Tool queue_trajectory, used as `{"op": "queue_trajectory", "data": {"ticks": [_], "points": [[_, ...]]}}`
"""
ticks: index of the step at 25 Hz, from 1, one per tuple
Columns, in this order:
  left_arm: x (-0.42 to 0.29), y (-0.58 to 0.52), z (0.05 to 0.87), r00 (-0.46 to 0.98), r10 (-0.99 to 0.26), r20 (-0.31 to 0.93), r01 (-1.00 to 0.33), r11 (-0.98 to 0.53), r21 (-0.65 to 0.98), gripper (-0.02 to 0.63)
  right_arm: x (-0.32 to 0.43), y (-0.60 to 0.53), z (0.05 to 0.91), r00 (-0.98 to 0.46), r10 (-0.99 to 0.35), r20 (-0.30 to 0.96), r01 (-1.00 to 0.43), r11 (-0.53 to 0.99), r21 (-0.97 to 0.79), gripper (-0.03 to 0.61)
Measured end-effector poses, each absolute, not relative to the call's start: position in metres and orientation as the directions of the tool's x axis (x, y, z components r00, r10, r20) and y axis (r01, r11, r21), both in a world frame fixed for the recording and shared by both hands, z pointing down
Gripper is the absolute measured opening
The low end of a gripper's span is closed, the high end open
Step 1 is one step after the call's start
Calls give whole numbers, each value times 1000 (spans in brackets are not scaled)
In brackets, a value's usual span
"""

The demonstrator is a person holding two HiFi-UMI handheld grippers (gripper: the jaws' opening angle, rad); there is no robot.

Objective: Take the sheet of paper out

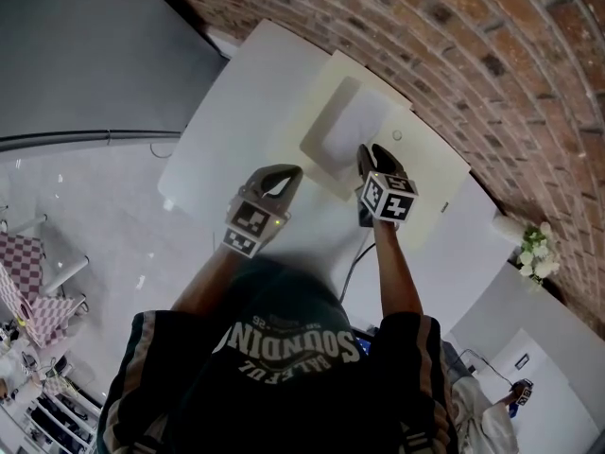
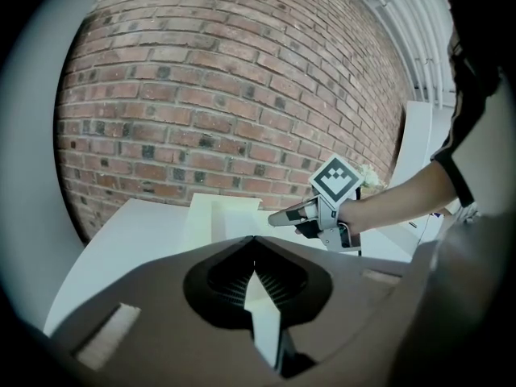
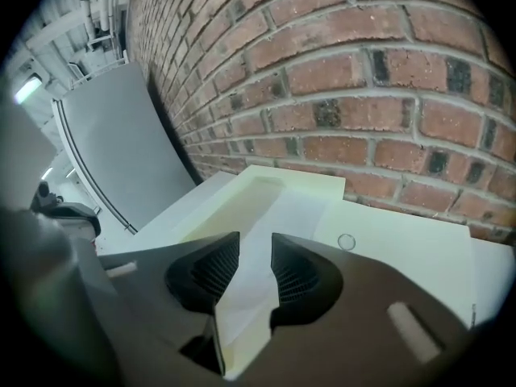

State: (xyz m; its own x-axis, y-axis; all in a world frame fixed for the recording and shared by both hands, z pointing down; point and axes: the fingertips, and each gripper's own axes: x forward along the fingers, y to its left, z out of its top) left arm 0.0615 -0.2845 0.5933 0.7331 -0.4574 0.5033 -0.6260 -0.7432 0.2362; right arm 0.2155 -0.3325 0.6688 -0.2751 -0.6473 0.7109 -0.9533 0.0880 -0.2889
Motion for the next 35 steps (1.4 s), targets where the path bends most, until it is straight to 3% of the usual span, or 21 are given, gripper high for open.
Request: {"op": "queue_trajectory", "data": {"ticks": [21, 35], "points": [[37, -286, 602, 702, -484, 523, -670, -697, 255, 11, 235, -349, 742, -248, -517, 819, -923, -129, -362, 202], [22, -287, 605, 683, -504, 529, -697, -666, 266, 11, 231, -349, 761, -212, -445, 870, -945, -132, -298, 187]]}}
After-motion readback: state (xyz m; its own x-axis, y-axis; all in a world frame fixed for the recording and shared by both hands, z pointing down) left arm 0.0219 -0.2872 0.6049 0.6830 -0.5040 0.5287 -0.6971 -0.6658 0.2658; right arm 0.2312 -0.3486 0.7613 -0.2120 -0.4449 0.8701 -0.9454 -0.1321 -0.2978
